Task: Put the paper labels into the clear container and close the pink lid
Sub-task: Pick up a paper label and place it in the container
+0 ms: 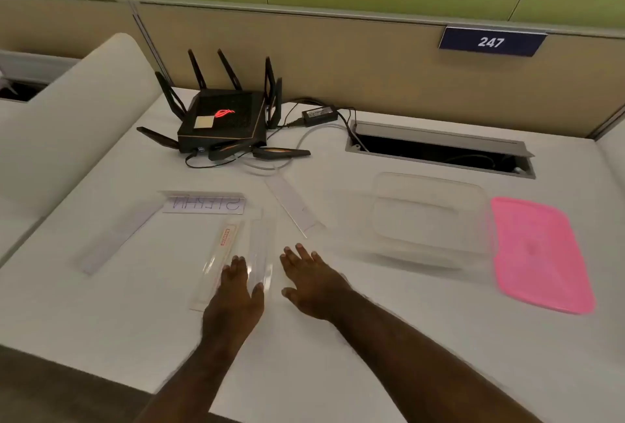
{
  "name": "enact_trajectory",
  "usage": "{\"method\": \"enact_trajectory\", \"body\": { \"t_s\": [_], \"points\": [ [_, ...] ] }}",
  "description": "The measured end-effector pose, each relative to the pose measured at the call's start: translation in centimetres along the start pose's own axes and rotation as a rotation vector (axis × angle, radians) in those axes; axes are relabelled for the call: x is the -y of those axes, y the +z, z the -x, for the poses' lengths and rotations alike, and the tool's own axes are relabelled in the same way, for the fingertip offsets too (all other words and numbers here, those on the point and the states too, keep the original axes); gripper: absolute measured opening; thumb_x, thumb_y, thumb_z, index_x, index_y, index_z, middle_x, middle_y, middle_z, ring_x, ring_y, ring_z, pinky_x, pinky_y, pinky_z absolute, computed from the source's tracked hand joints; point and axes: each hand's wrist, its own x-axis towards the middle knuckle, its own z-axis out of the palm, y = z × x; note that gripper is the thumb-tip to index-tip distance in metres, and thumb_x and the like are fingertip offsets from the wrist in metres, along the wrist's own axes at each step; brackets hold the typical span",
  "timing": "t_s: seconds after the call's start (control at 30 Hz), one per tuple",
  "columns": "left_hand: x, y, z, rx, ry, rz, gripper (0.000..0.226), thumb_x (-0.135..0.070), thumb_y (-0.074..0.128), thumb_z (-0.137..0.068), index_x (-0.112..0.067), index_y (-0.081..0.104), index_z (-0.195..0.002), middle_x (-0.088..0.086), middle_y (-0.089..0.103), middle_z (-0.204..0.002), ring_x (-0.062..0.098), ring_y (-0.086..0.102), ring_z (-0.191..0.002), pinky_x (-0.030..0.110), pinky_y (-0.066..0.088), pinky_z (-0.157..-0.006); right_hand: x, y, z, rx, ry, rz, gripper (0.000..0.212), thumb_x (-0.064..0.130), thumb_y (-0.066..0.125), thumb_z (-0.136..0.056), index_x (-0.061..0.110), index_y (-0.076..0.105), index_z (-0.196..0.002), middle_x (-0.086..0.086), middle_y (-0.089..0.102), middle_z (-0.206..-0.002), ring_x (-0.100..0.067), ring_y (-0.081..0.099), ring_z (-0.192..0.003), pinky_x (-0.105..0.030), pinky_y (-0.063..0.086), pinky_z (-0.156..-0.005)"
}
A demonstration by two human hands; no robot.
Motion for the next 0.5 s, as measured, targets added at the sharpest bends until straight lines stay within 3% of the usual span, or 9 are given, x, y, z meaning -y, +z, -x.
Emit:
{"method": "enact_trajectory", "body": {
  "t_s": [0.07, 0.13, 0.23, 0.37, 0.5],
  "points": [
    [0.6, -0.1, 0.1, -0.014, -0.047, 0.136, 0.055, -0.046, 0.051, -0.093, -0.024, 0.042, -0.143, 0.004, 0.051, -0.145, 0.028, 0.051, -0.130, 0.048, 0.042, -0.104, 0.9, 0.9, -0.9, 0.032, -0.022, 0.030, 0.069, 0.035, 0.041, -0.098, 0.015, 0.004, -0.154, -0.004, -0.001, -0.164, -0.023, -0.007, -0.150, -0.038, -0.003, -0.117],
    [0.8, -0.1, 0.0, 0.008, -0.062, 0.213, 0.048, -0.046, 0.056, -0.091, -0.024, 0.056, -0.133, 0.003, 0.064, -0.131, 0.025, 0.062, -0.117, 0.046, 0.049, -0.098, 1.4, 1.9, -1.4, 0.054, -0.022, 0.057, 0.071, 0.031, 0.045, -0.097, 0.016, 0.005, -0.154, -0.004, 0.000, -0.164, -0.025, -0.005, -0.150, -0.040, -0.001, -0.117],
    [0.4, 0.0, -0.5, 0.074, -0.082, 0.273, 0.044, -0.041, 0.061, -0.090, -0.020, 0.059, -0.128, 0.004, 0.070, -0.121, 0.023, 0.067, -0.106, 0.040, 0.053, -0.093, 1.4, 2.4, -2.1, 0.059, -0.020, 0.063, 0.073, 0.027, 0.050, -0.096, 0.020, 0.005, -0.154, -0.002, 0.000, -0.164, -0.024, -0.005, -0.150, -0.040, 0.000, -0.116],
    [0.3, -0.1, -1.1, 0.145, -0.136, 0.420, 0.041, -0.025, 0.069, -0.087, -0.012, 0.060, -0.125, 0.010, 0.070, -0.117, 0.027, 0.069, -0.098, 0.045, 0.057, -0.089, 1.6, 2.5, -2.4, 0.049, -0.015, 0.062, 0.078, 0.020, 0.055, -0.094, 0.022, 0.005, -0.154, 0.000, -0.001, -0.164, -0.024, -0.006, -0.150, -0.040, 0.003, -0.116],
    [0.3, -2.0, -1.4, 0.165, -0.154, 0.624, 0.032, -0.014, 0.063, -0.091, -0.009, 0.059, -0.122, 0.012, 0.072, -0.105, 0.021, 0.073, -0.081, 0.041, 0.060, -0.080, 1.5, 1.4, -2.6, 0.006, -0.028, 0.061, 0.084, 0.016, 0.058, -0.092, 0.025, 0.001, -0.153, 0.000, -0.006, -0.163, -0.024, -0.007, -0.149, -0.043, 0.006, -0.117]
  ]
}}
